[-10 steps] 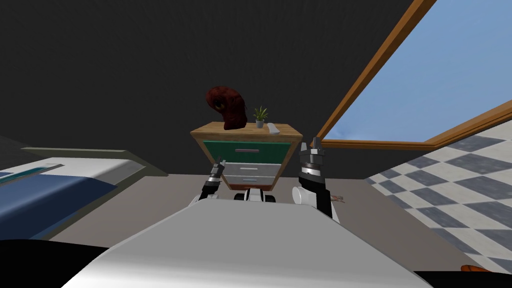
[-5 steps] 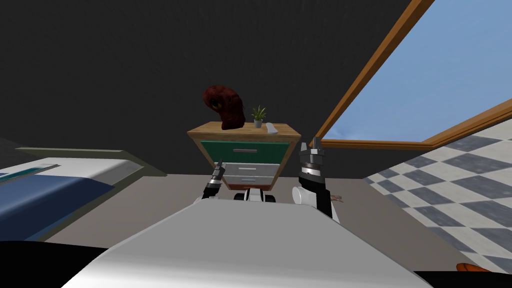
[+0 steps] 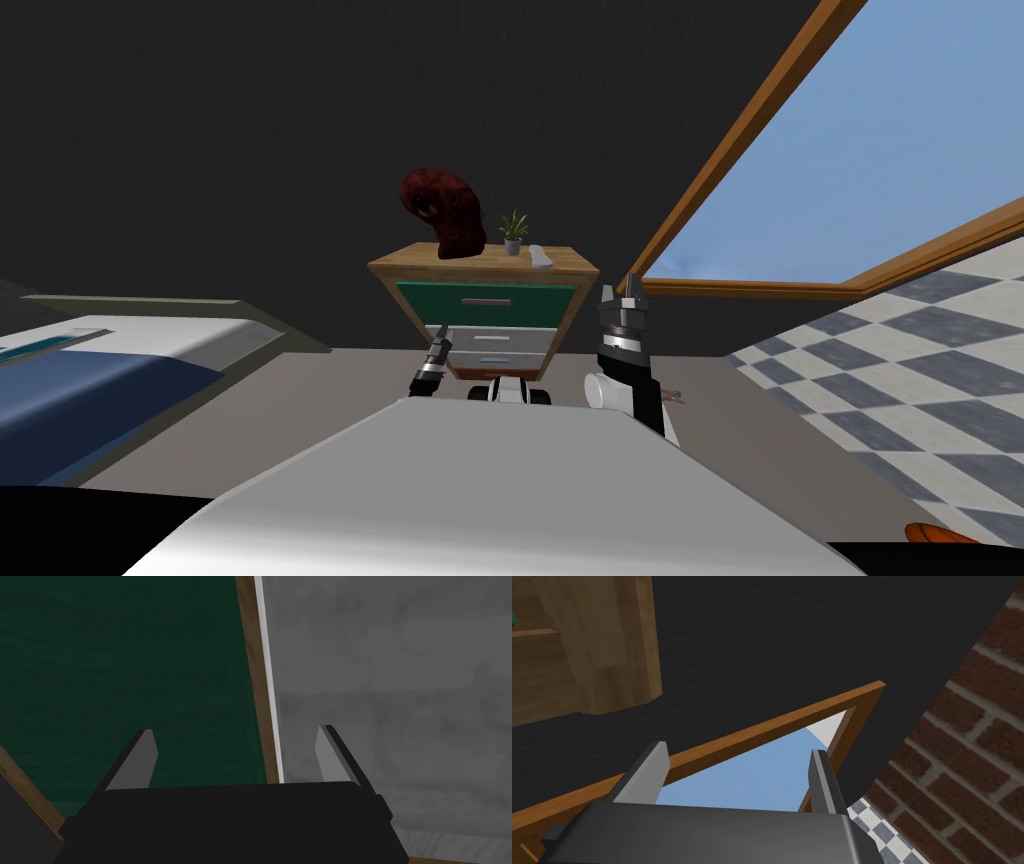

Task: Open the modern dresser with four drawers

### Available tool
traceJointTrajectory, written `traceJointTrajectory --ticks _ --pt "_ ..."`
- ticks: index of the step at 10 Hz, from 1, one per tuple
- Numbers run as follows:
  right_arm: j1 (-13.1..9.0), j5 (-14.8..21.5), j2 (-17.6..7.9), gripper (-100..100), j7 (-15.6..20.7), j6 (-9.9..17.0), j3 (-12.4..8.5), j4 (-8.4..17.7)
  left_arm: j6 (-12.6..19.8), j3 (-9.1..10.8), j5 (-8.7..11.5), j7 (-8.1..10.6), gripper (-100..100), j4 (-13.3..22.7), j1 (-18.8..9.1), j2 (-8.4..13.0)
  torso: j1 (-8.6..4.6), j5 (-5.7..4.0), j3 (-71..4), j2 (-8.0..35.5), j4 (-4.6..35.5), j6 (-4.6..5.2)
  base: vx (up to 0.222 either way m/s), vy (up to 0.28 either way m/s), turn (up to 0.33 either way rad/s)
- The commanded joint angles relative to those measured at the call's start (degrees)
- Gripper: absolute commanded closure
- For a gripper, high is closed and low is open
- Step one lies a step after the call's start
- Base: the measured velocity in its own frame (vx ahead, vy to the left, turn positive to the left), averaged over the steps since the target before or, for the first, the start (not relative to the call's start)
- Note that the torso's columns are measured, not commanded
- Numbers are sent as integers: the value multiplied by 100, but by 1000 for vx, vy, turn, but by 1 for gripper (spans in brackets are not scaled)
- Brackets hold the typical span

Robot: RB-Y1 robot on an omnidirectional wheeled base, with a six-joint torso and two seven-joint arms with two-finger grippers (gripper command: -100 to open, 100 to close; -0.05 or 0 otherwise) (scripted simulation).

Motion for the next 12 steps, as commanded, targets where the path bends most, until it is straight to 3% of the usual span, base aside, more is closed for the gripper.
traceJointTrajectory --ticks 1,7,8,12 --pt "0 0 0 0 0 0 0 0 -134 -16 -24 -35 -100 335 -28 -48 -4 -2 2 4 1 -1 5 -28 3" --pt "0 0 0 0 0 0 0 0 -488 -32 -77 -114 -100 1269 -224 -295 0 -1 2 4 1 -1 1 -26 -2" --pt "0 0 0 0 0 0 0 0 -488 -32 -77 -114 -100 1297 -224 -295 -1 -1 2 4 2 -1 -1 -23 0" --pt "0 0 0 0 0 0 0 0 -689 -42 -107 -159 -100 1840 -335 -685 -1 -1 2 4 1 -1 2 -23 -2"
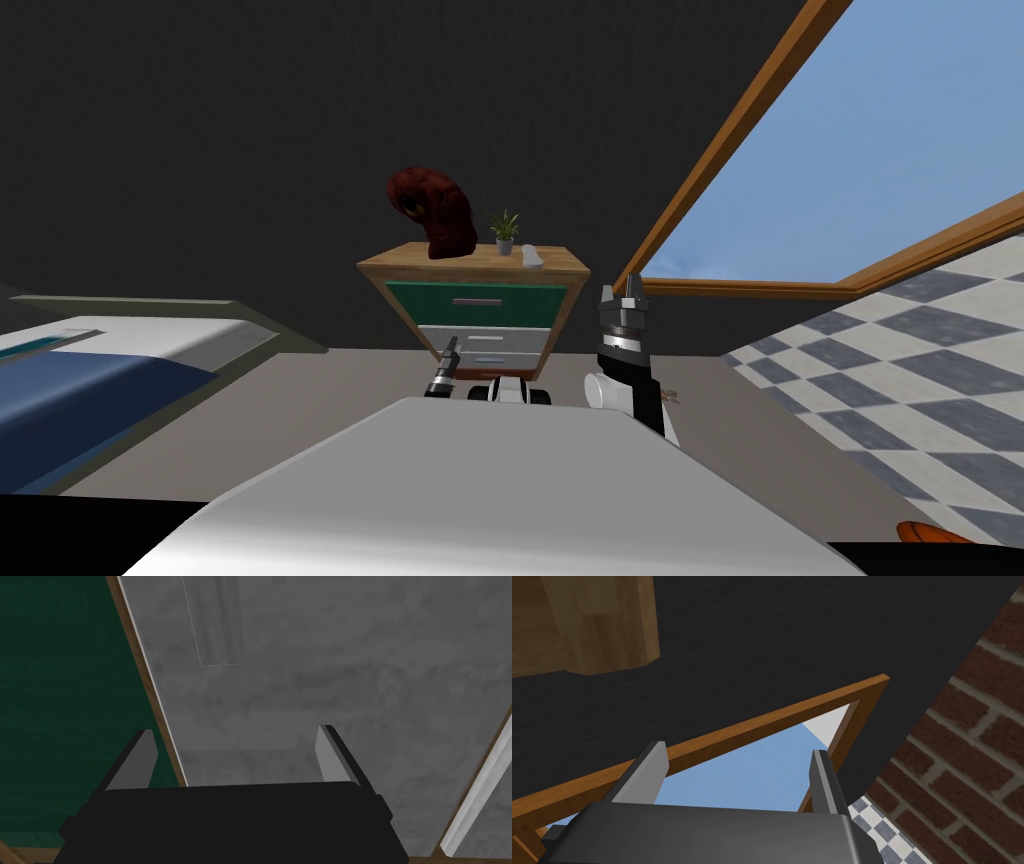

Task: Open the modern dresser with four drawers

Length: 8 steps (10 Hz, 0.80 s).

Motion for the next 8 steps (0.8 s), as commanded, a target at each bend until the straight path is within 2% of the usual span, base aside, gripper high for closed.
traceJointTrajectory --ticks 1,3,4,6,7,8 --pt "0 0 0 0 0 0 0 0 -97 -12 -20 -27 -100 250 -24 -310 2 0 1 2 0 0 -1 -20 -1" --pt "0 0 0 0 0 0 0 0 -142 -14 -27 -37 -100 370 -49 -545 4 1 1 2 1 0 -2 -13 -1" --pt "0 0 0 0 0 0 0 0 -133 -12 -23 -24 -100 343 -44 -467 3 1 1 0 0 0 0 -7 -1" --pt "0 0 0 0 0 0 0 0 96 6 -12 -32 -100 232 -168 -478 5 1 -2 -5 -1 0 23 -2 5" --pt "0 0 0 0 0 0 0 0 55 -1 -16 -28 -100 217 -128 -476 4 1 -4 -7 -2 0 14 1 0" --pt "0 0 0 0 0 0 0 0 -105 -10 -22 -31 100 335 -65 -481 3 1 0 1 -1 0 -12 2 -6"
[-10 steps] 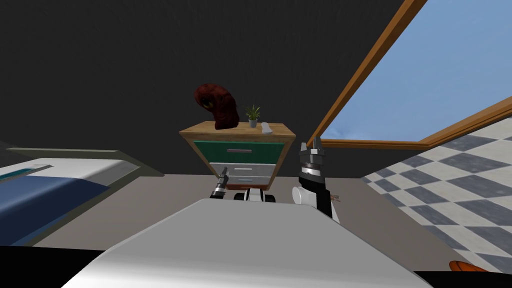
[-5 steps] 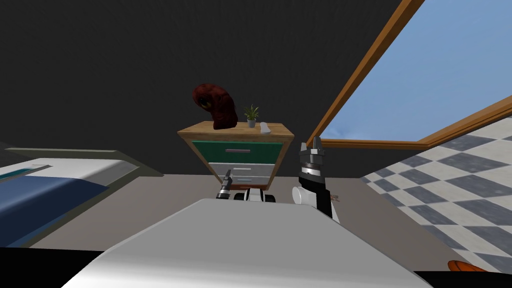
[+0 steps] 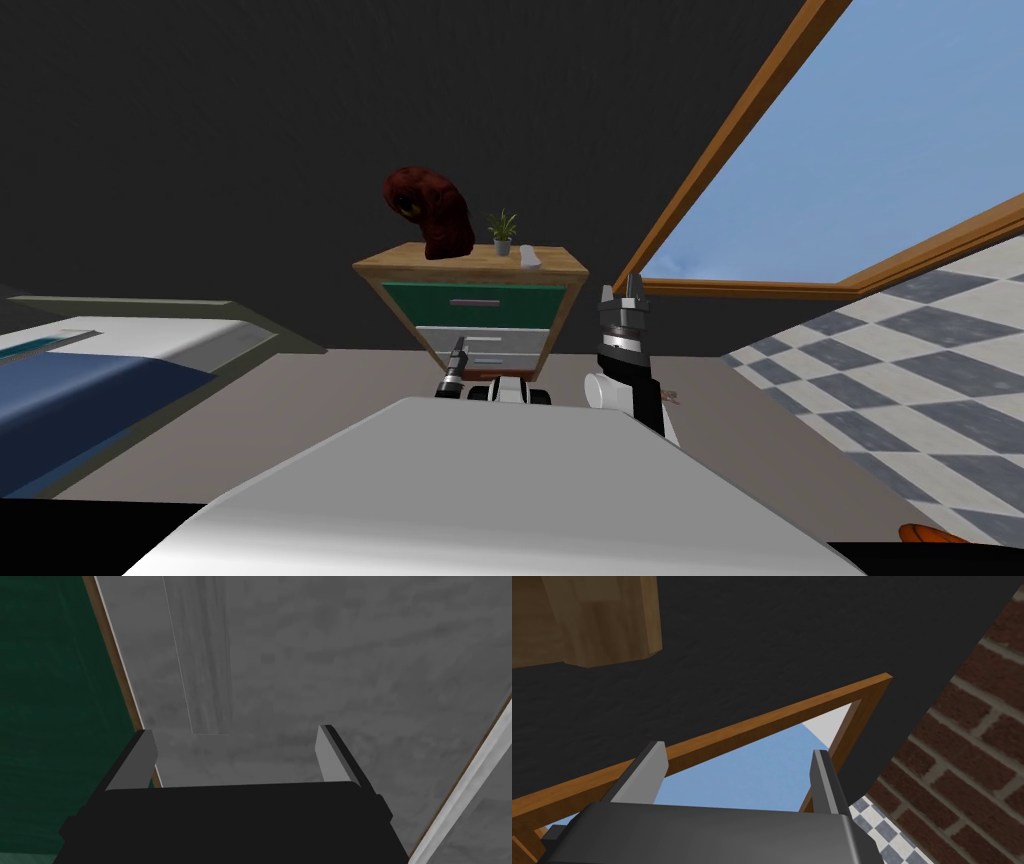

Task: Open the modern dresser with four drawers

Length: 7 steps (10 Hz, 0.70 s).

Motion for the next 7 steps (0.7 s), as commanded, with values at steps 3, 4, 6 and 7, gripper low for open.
traceJointTrajectory --ticks 3,4,6,7 --pt "-1 0 0 0 0 0 0 0 -20 -31 -21 14 100 -58 80 1 -1 -1 15 26 7 0 -81 -4 15" --pt "-2 0 1 0 0 0 0 1 32 -44 -30 24 100 -134 100 6 -7 -2 19 28 9 1 -175 -20 18" --pt "-3 0 1 0 0 1 1 1 136 -69 -47 45 100 -286 140 16 0 0 12 19 6 1 -208 -2 19" --pt "-3 0 0 0 0 1 0 1 95 -59 -41 39 100 -228 121 15 6 1 5 6 3 1 -95 6 1"
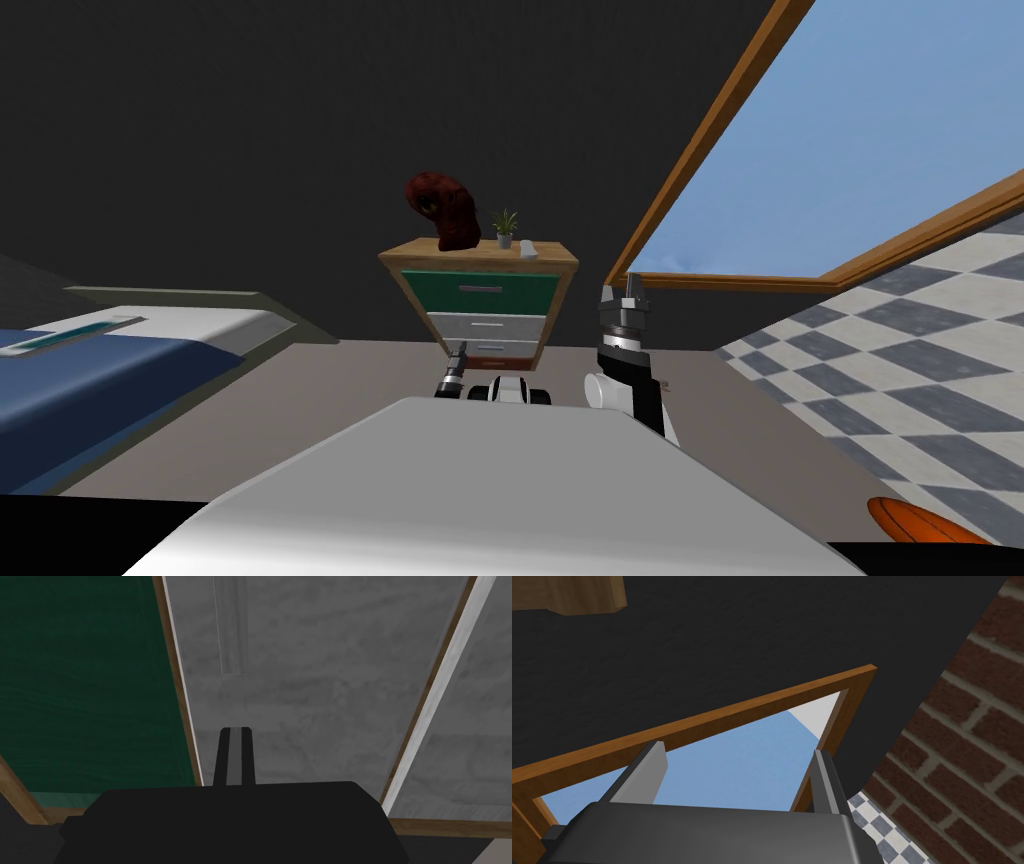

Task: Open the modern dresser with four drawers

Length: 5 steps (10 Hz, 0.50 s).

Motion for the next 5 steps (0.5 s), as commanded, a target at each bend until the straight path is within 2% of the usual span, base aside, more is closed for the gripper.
traceJointTrajectory --ticks 1,5 --pt "2 0 0 0 0 0 0 0 29 1 2 2 -100 -2 -6 265 -3 0 -22 -40 -9 0 -17 -2 -4" --pt "3 0 0 0 0 -1 0 -1 111 11 12 2 -100 2 -50 738 -8 -2 -6 -10 -3 0 25 -2 1"
